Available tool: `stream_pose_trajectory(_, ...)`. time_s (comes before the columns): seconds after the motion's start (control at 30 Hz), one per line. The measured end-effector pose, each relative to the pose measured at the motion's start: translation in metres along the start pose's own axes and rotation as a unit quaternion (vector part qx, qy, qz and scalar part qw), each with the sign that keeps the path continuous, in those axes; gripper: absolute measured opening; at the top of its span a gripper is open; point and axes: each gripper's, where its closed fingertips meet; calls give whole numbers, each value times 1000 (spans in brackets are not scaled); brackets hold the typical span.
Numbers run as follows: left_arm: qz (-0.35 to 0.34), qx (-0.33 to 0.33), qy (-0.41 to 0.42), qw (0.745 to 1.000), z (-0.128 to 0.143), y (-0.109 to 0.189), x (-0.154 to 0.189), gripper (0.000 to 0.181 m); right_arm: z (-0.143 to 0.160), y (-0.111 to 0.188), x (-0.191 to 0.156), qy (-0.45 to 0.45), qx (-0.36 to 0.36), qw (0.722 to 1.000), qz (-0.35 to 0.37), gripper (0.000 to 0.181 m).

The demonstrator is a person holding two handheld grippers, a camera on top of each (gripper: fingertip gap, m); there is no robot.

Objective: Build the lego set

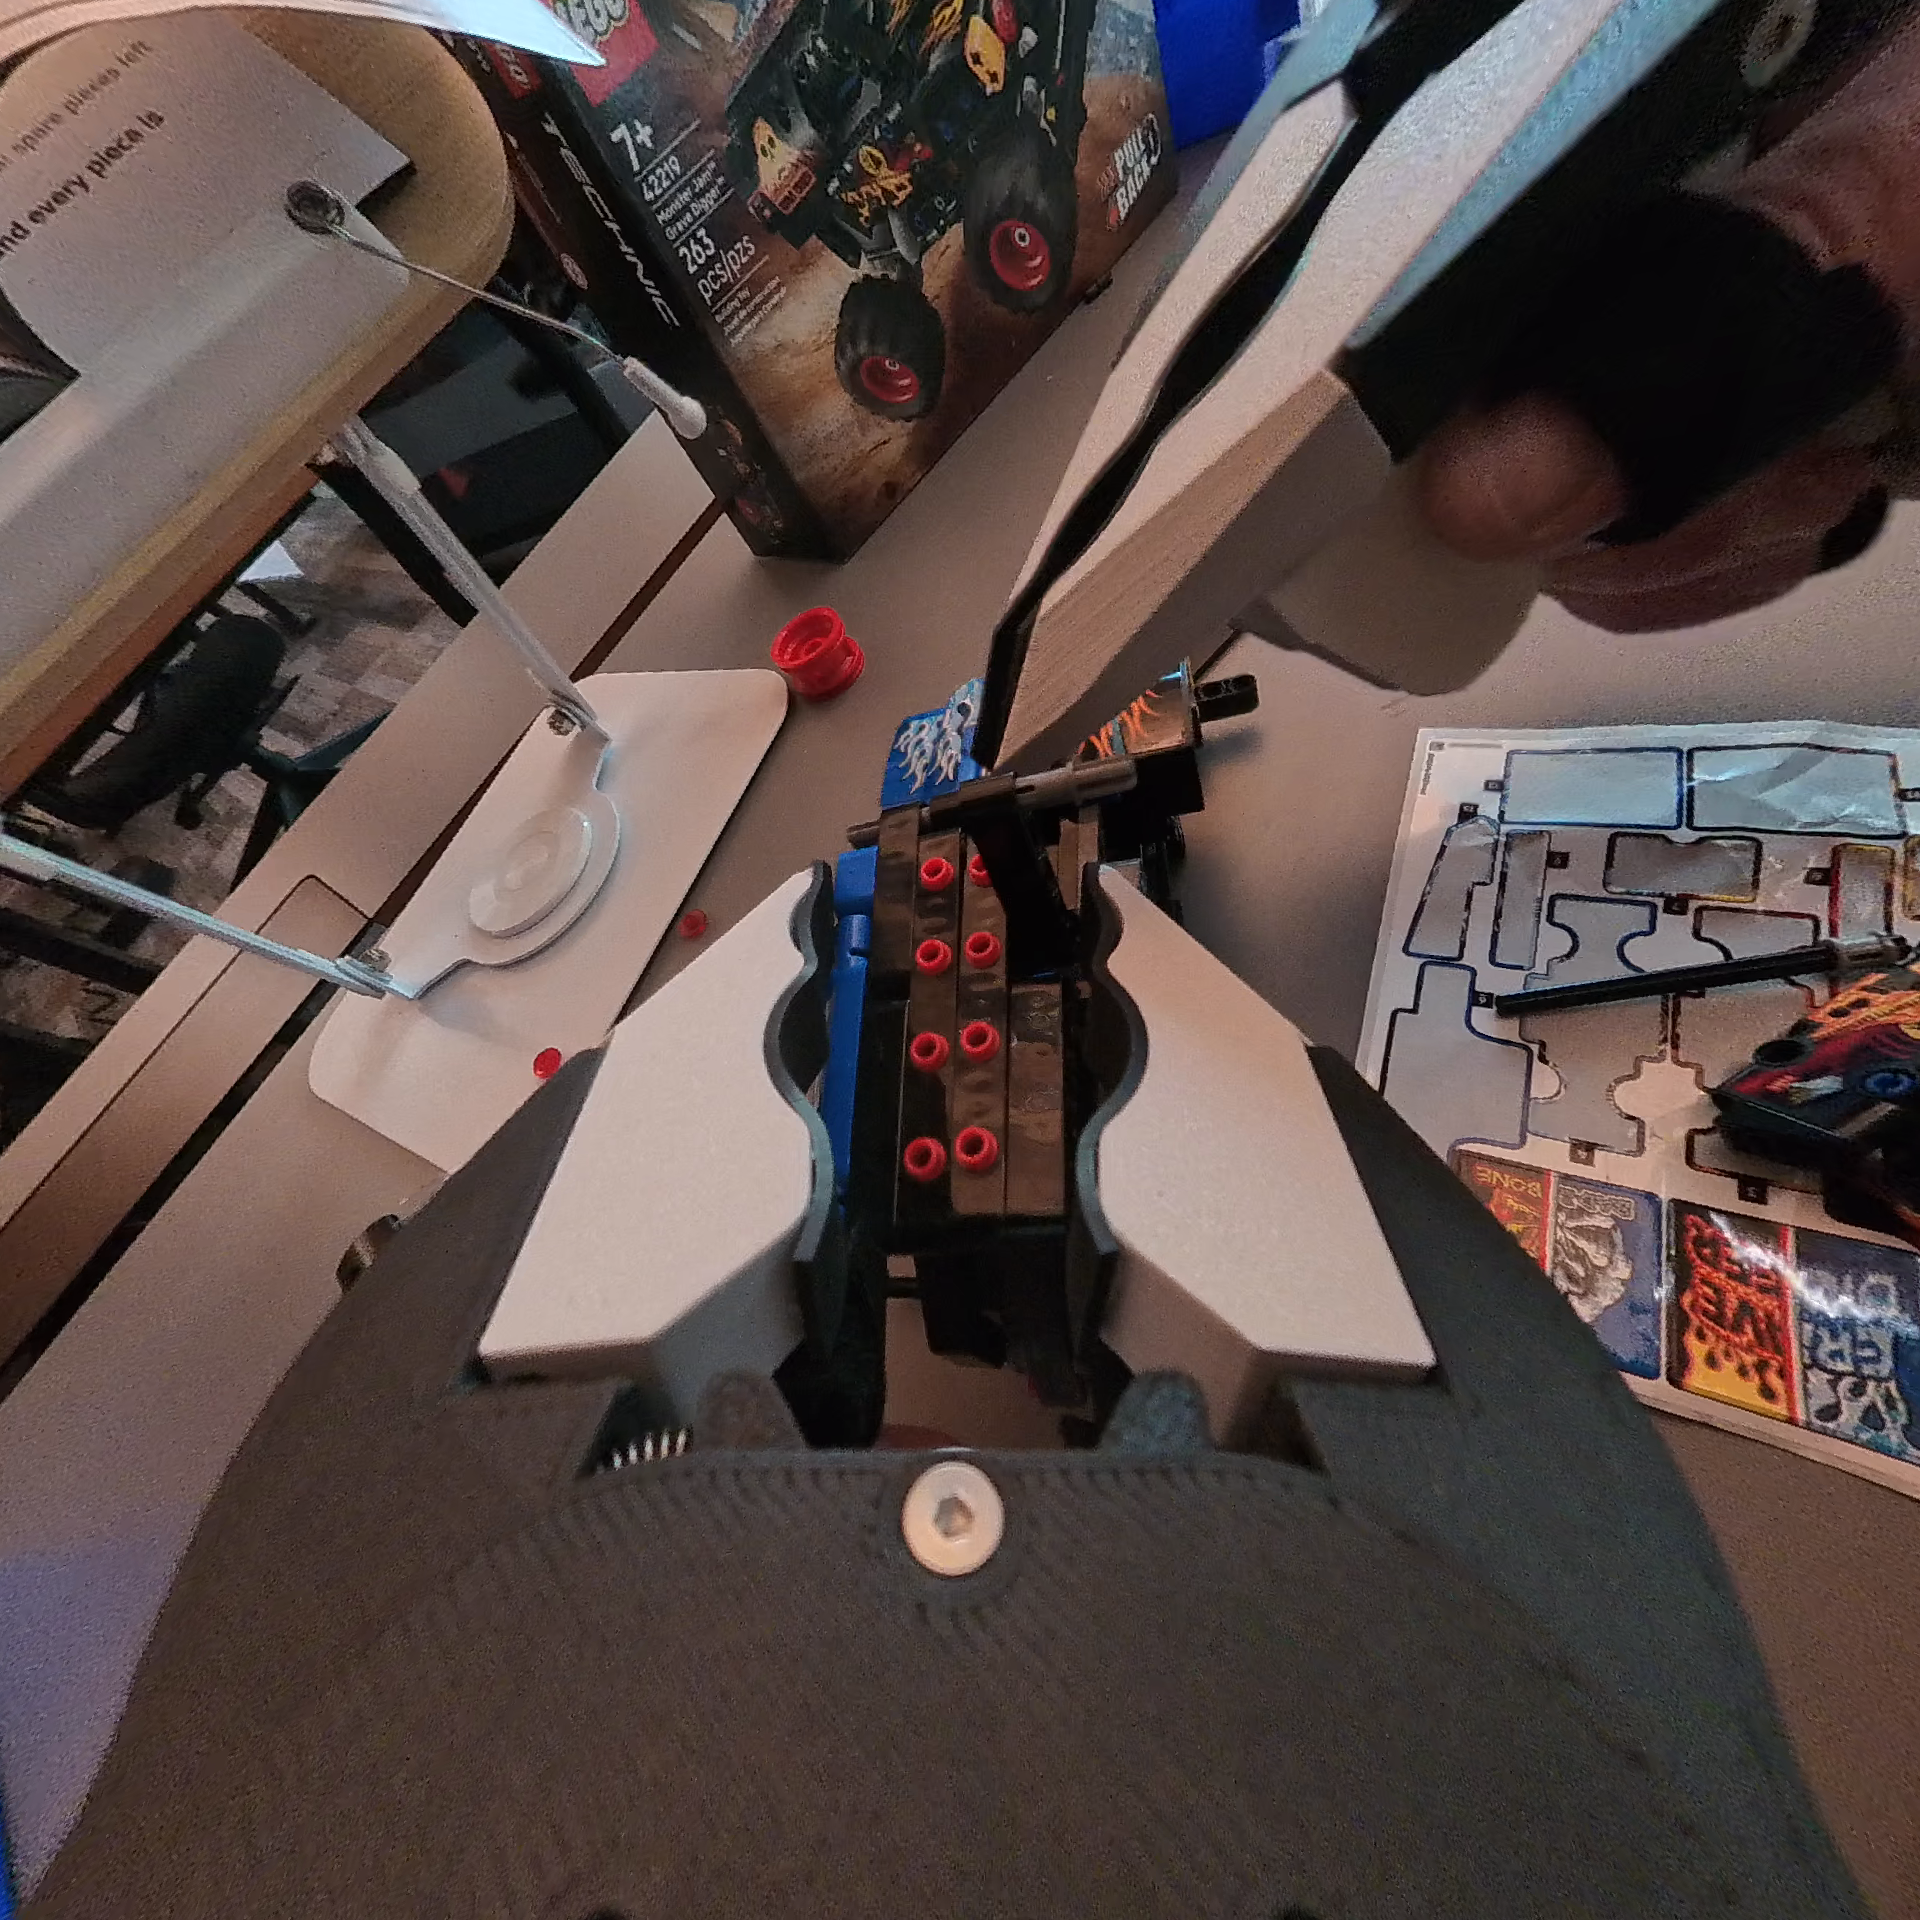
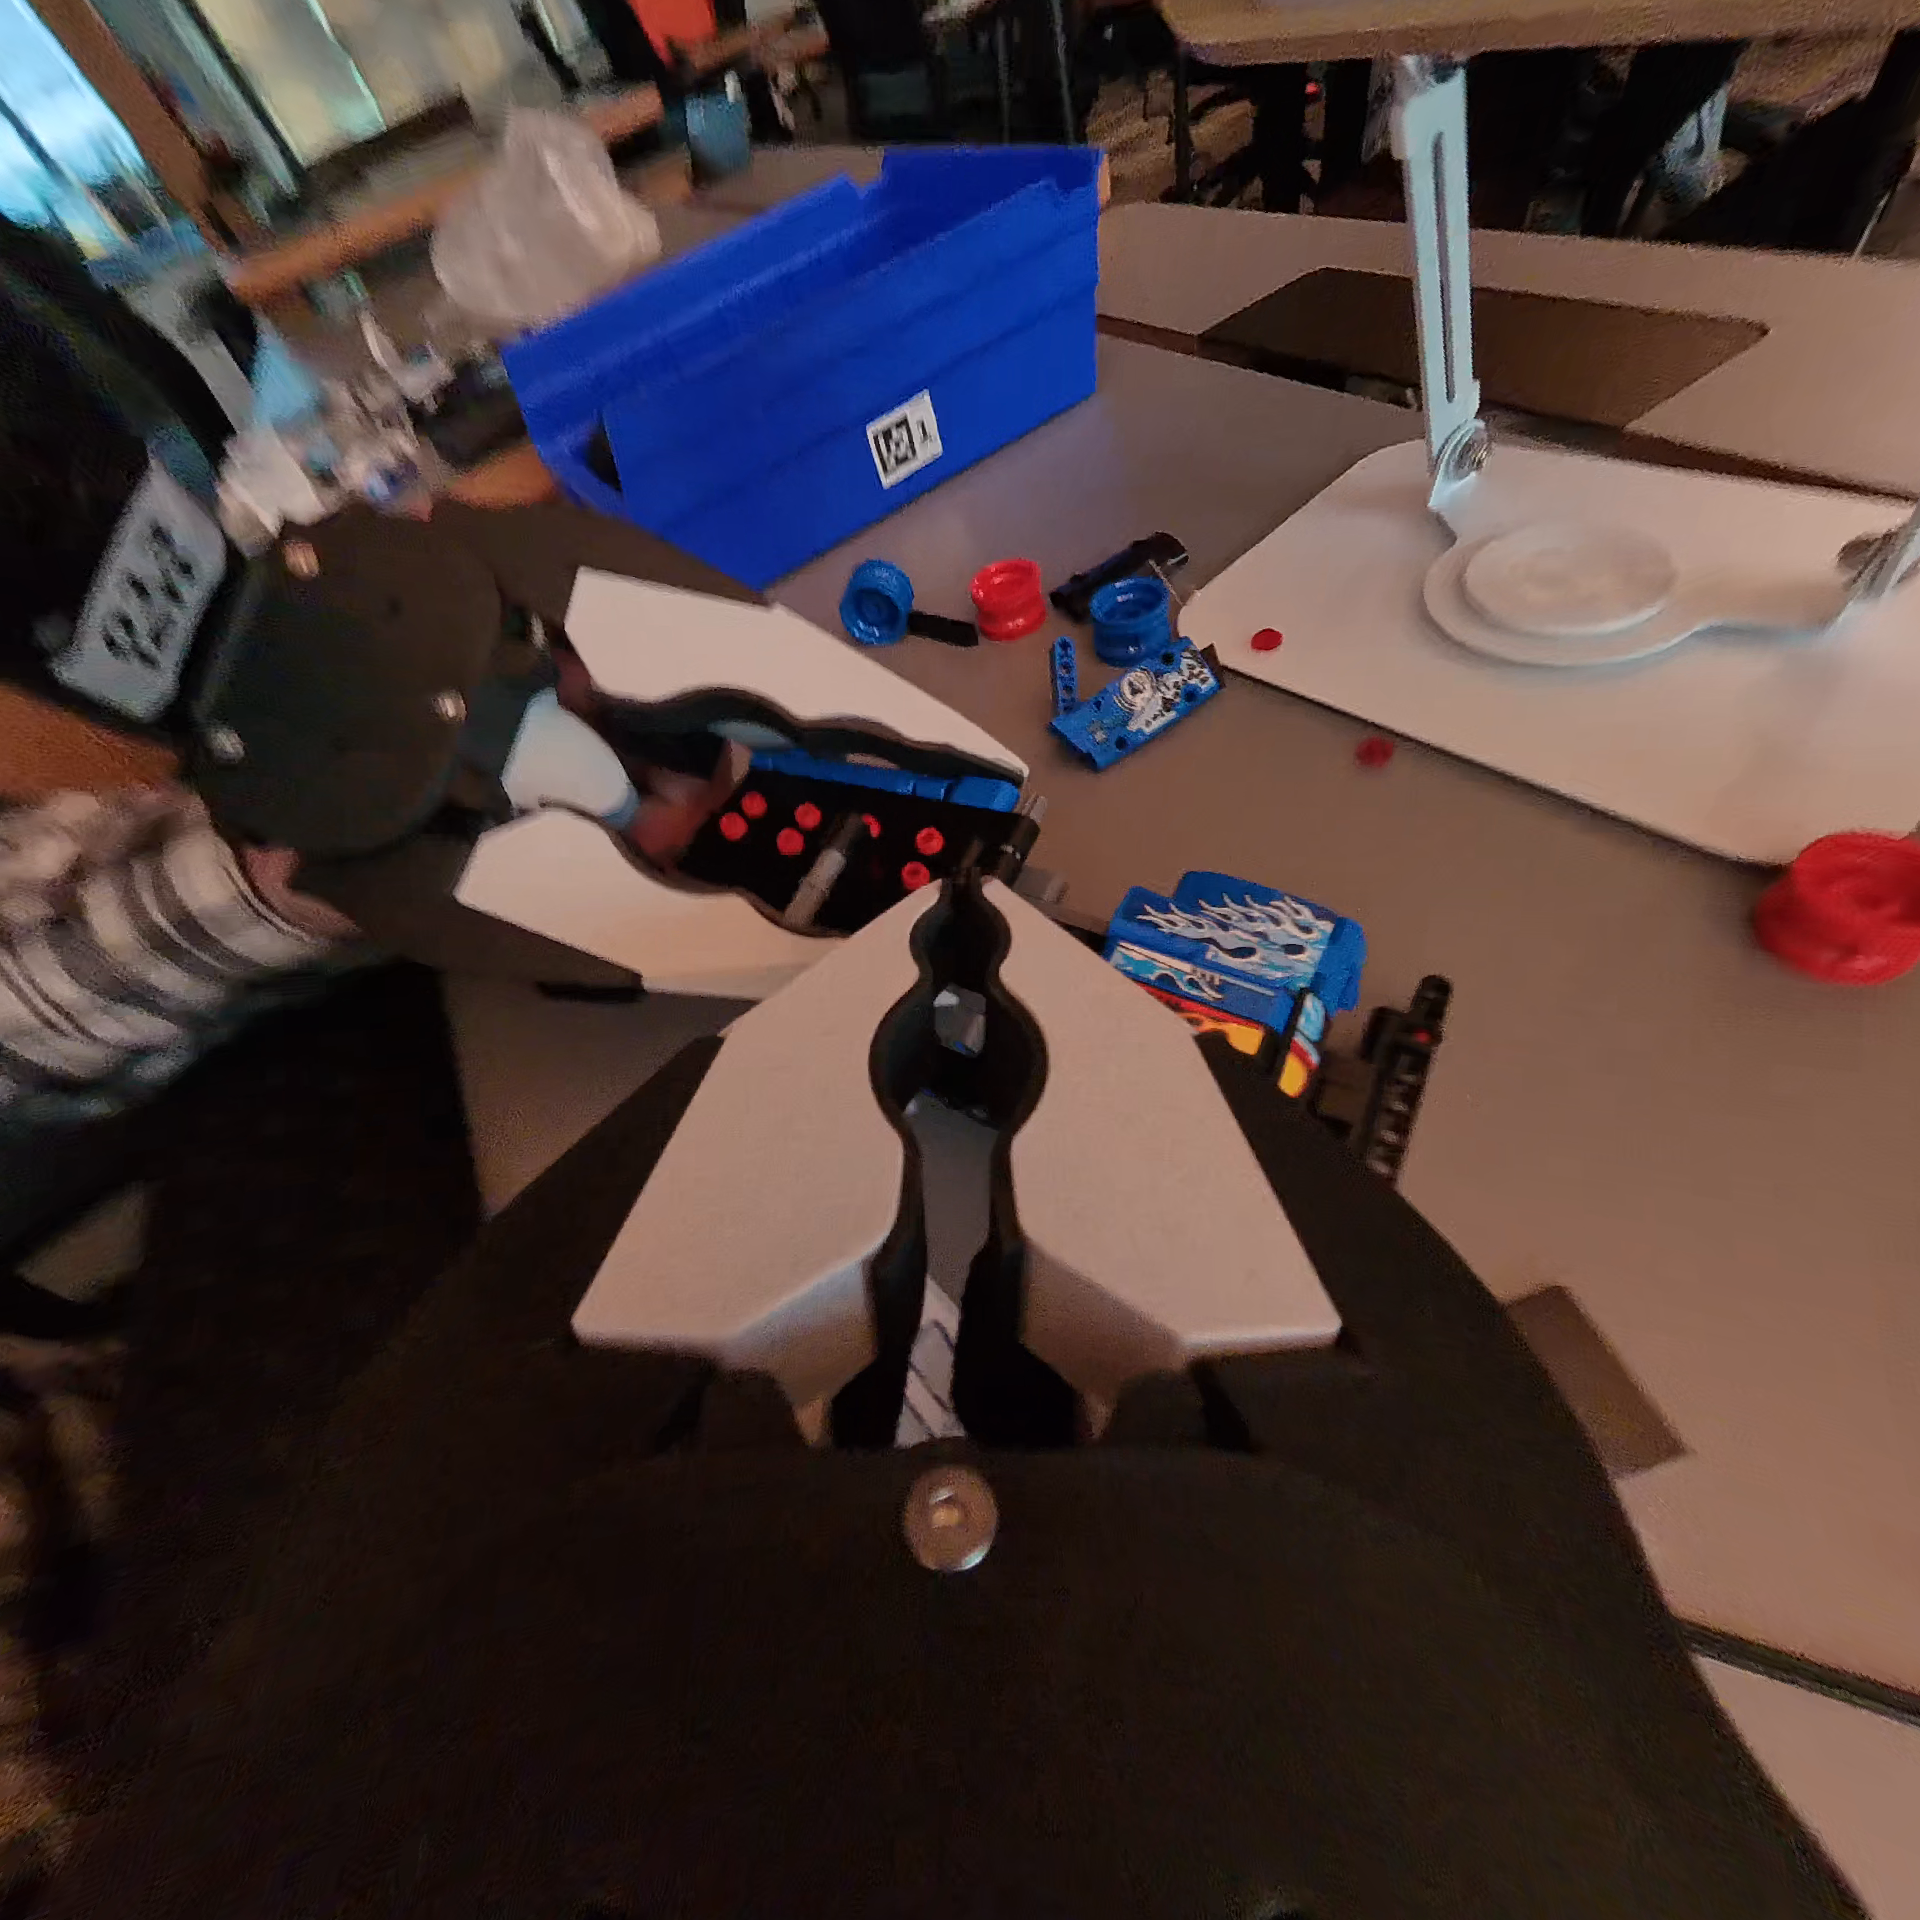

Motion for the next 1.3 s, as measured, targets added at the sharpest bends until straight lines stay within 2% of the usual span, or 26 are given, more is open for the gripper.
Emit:
stream_pose_trajectory(0.2, 8, 7, 8, 1000, 0, 0, 1, 47, 4, -2, 4, 137, -34, 989, 50, 0)
stream_pose_trajectory(0.43, 19, 11, 21, 1000, 0, 0, 1, 46, 4, -6, 6, 194, -26, 978, 69, 0)
stream_pose_trajectory(0.5, 23, 8, 23, 999, 1, 0, 1, 47, 3, -7, 7, 174, -23, 982, 66, 0)
stream_pose_trajectory(0.6, 25, 7, 31, 999, 2, -1, 0, 48, 2, -9, 9, 94, -10, 995, 40, 0)
stream_pose_trajectory(0.7, 58, 32, 25, 997, -10, 1, 17, 45, -1, -11, 3, 58, -13, 998, -3, 0)
stream_pose_trajectory(0.73, 50, 24, 8, 998, -10, 0, 17, 46, -1, -9, 2, 53, -18, 998, -14, 0)
stream_pose_trajectory(0.83, 35, 12, 23, 999, 0, 0, 4, 51, -9, 12, 17, 63, 2, 998, 12, 5)
stream_pose_trajectory(0.9, 36, 14, 30, 999, 4, 3, 1, 52, -15, 25, 14, 66, 11, 998, -4, 9)
stream_pose_trajectory(1.0, 32, 20, 20, 999, 4, 7, -3, 62, -14, 35, 11, 98, 1, 995, 9, 17)
stream_pose_trajectory(1.13, 41, 43, 15, 998, -2, 17, -6, 59, -14, 35, 10, 116, -18, 993, 27, 20)
stream_pose_trajectory(1.3, 41, 49, -15, 998, -6, 27, -3, 56, -14, 24, -18, 185, -30, 982, 4, 28)
Point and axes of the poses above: each gripper's, where its closed fingertips meet, y back along the fingers, z out of its underside, x = y × z across the jaws, and after that the axes turned 11 degrees about -y, right-handed
